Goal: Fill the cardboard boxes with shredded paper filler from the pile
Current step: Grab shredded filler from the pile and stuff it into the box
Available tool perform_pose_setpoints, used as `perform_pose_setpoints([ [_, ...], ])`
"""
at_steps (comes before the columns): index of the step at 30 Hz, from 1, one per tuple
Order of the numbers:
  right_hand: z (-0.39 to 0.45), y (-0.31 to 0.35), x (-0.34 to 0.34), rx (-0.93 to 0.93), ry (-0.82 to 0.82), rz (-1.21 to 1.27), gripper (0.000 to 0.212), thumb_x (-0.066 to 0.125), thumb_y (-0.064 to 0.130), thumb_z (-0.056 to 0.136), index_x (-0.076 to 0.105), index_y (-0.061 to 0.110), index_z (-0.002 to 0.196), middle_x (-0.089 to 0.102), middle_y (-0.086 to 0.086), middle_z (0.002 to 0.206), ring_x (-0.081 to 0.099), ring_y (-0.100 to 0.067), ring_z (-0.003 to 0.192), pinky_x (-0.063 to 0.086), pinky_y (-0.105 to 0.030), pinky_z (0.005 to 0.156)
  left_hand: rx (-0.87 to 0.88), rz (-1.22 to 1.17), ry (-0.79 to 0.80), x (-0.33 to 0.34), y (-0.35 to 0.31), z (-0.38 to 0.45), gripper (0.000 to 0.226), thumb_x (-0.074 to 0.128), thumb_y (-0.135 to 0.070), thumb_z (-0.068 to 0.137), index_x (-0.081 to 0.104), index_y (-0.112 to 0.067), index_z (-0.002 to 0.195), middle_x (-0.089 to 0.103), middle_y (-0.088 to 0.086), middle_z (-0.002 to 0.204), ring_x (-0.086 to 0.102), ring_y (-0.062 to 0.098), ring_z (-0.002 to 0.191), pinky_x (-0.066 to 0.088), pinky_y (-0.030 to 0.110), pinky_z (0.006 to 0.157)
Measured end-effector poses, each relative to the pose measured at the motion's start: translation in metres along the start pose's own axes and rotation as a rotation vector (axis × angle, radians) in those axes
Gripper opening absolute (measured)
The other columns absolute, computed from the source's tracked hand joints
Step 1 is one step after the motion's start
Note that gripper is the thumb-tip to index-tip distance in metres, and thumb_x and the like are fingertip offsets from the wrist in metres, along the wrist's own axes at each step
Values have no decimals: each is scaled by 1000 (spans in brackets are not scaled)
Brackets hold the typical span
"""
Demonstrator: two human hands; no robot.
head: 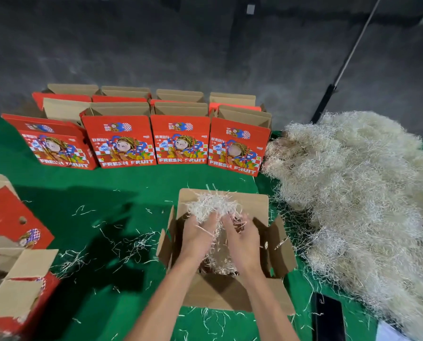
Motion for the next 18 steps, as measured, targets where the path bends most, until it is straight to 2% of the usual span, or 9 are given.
perform_pose_setpoints([
  [2, -4, -1, 5, 0, -145, -47, 29, 56, 61, 92, 51, 37, 107, 60, 28, 90, 56, 18, 82, 42, -10, 77, -35, -49, -27, 14, 6, 0, 81, 57, -53, 93, 19, -18, 156, 35, 7, 156, 39, 26, 139, 33, 44, 112],
  [3, -5, -2, 8, 8, -207, -52, 30, 53, 63, 92, 52, 36, 104, 59, 28, 91, 56, 20, 87, 41, -13, 78, -63, -88, -8, 22, 8, 2, 75, 54, -51, 96, 22, -16, 155, 39, 9, 152, 43, 27, 136, 37, 45, 112],
  [5, -5, -6, 11, 20, -274, -93, 39, 50, 63, 93, 58, 25, 87, 66, 13, 78, 60, 6, 74, 45, -24, 72, -81, -125, -1, 33, 14, 0, 68, 53, -50, 98, 32, -12, 151, 50, 10, 143, 54, 27, 125, 46, 44, 105],
  [8, -1, -12, 2, 2, -216, -105, 55, 53, 63, 91, 45, 19, 60, 49, 6, 50, 37, -8, 48, 35, -28, 51, -3, -11, -49, 32, 23, -4, 62, 53, -45, 99, 36, -12, 148, 55, 4, 130, 55, 18, 110, 47, 34, 96],
  [11, 4, -10, -15, 81, -188, 14, 56, 58, 59, 92, 36, 25, 53, 30, 10, 45, 23, -11, 44, 23, -22, 42, 32, -18, -192, 13, 14, 1, 49, 55, -43, 98, 50, -8, 133, 61, 3, 100, 59, 24, 93, 49, 42, 88],
  [13, 13, -15, -37, 240, -291, 113, 49, 58, 53, 93, 46, 24, 57, 35, 11, 42, 26, -10, 40, 26, -23, 43, 4, -140, -341, -12, 3, 16, 42, 53, -35, 101, 55, -2, 127, 65, 21, 107, 63, 40, 96, 49, 40, 71],
  [14, 16, -19, -50, 290, -338, 137, 46, 58, 54, 93, 52, 21, 61, 37, 11, 42, 28, -9, 38, 28, -24, 46, -27, -161, -371, -24, 0, 24, 42, 51, -32, 102, 55, 1, 128, 65, 22, 112, 64, 38, 95, 48, 35, 66],
  [16, 18, -23, -64, 260, -329, 142, 50, 53, 62, 91, 56, 17, 71, 41, 9, 43, 27, -6, 40, 28, -23, 47, -88, -81, -309, -34, -1, 30, 54, 50, -46, 100, 51, -5, 136, 64, 12, 109, 62, 27, 89, 49, 33, 70],
  [18, 13, -17, -47, 206, -183, 141, 52, 48, 68, 91, 61, 18, 86, 61, 10, 57, 25, 0, 53, 25, -17, 53, -133, -15, -112, -15, -3, 19, 81, 48, -73, 88, 41, -16, 145, 56, 8, 133, 57, 29, 114, 47, 41, 96],
])
Point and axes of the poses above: each hand's wrist, its own z-axis towards the middle knuckle, its own x-axis out of the palm, y = z × x, the point moved 1 cm from there along z, towards the middle knuckle
